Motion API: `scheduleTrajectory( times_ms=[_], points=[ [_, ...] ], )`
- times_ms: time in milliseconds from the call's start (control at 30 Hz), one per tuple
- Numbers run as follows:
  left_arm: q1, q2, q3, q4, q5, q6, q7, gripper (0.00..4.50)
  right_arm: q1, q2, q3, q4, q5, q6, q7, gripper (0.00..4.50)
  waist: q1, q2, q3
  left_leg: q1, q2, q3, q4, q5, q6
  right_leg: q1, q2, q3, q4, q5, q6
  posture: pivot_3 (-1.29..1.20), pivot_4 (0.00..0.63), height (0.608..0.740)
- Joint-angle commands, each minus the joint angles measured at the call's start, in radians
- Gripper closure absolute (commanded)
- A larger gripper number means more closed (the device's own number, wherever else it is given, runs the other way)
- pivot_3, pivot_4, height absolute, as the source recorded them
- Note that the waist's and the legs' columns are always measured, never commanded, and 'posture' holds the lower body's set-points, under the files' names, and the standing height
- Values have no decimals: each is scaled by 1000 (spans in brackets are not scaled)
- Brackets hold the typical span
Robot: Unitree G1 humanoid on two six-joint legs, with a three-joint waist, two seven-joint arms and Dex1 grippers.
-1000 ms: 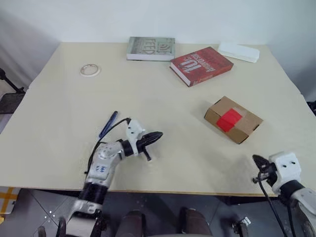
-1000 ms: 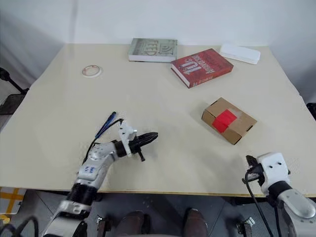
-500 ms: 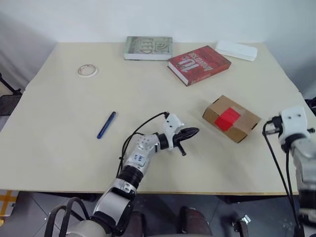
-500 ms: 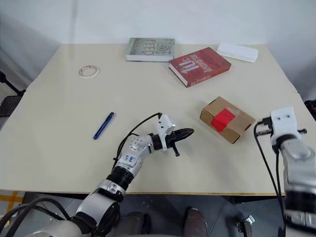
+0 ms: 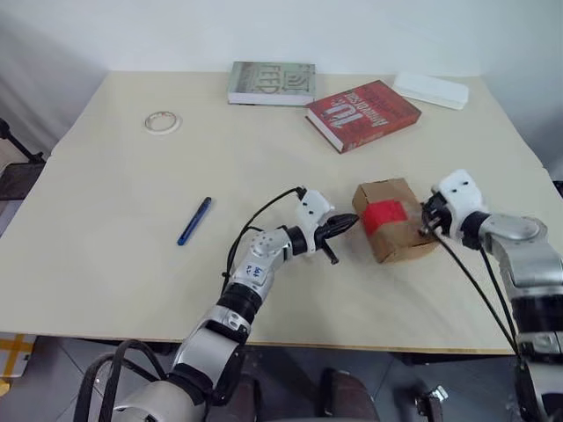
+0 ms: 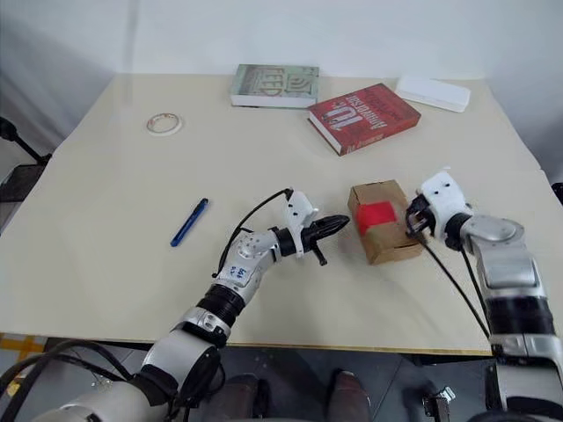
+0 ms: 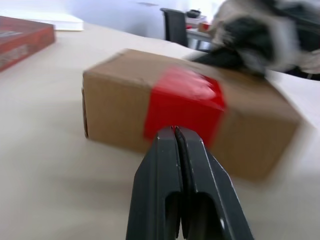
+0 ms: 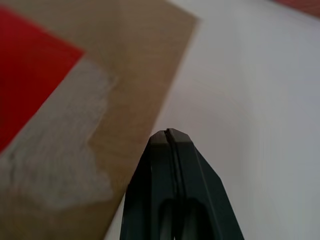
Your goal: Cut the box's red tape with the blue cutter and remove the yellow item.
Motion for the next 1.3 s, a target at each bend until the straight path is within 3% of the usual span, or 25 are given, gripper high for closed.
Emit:
scheduleTrajectory(
  times_ms=[33, 300, 533, 767, 967, 1133, 1300],
  points=[
    [-39, -36, 17, 19, -1, -31, 19, 4466, 41, -29, -20, -185, 55, 124, 25, 4500, -2, 0, 0, 0, 0, 0, 0, 0, 0, 0, 0, 0, 0, 0, 0, 0, 150, 740],
    [-88, -55, 48, 105, 6, -21, 27, 4466, 212, 13, -48, -785, 286, 518, -9, 4500, 1, -1, 1, 0, 0, -1, 1, -1, 0, 0, 0, 0, 0, 0, -1, 0, 150, 740],
    [-31, 49, 91, 41, 14, 13, 6, 4466, 270, -29, -152, -929, 275, 609, -77, 4500, 0, -2, 1, 0, 0, -1, 1, -1, 0, 0, 0, 0, 0, 0, -1, 0, 150, 740],
    [125, 224, 96, -201, -17, 184, -85, 4466, 279, -178, -271, -761, 223, 480, -55, 4500, -6, -2, 1, 2, 0, 0, 1, -1, 0, 0, 0, 1, 2, 0, -1, 0, 150, 740],
    [328, 355, 44, -630, -156, 568, -218, 4466, 44, -184, -90, -231, 24, 133, -121, 4500, -29, -2, 1, 4, 1, 2, 1, -1, 0, 1, 0, 4, 3, 1, -1, 0, 150, 740],
    [389, 365, -37, -769, -176, 703, -220, 4466, -108, -95, 0, 39, -33, -2, -128, 4500, -23, -2, 1, 4, 1, 2, 2, -1, 0, 1, 0, 4, 3, 1, -1, 0, 150, 740],
    [380, 282, -53, -752, -151, 658, -140, 4466, -183, -14, 46, 149, -21, -67, -59, 4500, -20, -2, 1, 3, 1, 2, 2, -1, 0, 1, 0, 3, 2, 1, -1, 0, 150, 740]
  ],
)
